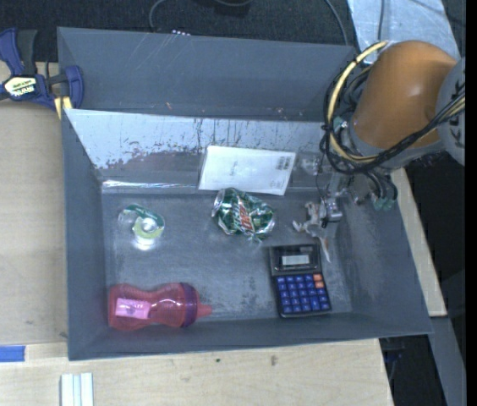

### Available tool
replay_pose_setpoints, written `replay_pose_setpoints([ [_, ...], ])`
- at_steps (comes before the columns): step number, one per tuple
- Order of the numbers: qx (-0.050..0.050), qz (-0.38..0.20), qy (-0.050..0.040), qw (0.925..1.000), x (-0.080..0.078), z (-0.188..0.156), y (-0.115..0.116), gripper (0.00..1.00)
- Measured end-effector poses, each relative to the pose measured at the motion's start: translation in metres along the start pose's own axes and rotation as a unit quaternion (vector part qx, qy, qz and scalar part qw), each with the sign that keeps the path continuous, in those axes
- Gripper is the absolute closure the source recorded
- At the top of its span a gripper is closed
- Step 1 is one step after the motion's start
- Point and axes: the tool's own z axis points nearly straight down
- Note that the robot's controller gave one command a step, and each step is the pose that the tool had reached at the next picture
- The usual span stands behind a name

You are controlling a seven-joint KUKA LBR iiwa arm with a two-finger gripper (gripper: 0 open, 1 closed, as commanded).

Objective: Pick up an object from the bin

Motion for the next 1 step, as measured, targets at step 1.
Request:
replay_pose_setpoints([
  [1, 0.000, -0.046, 0.0017, 0.9989, 0.0043, 0.0213, 0.0102, 0.00],
])
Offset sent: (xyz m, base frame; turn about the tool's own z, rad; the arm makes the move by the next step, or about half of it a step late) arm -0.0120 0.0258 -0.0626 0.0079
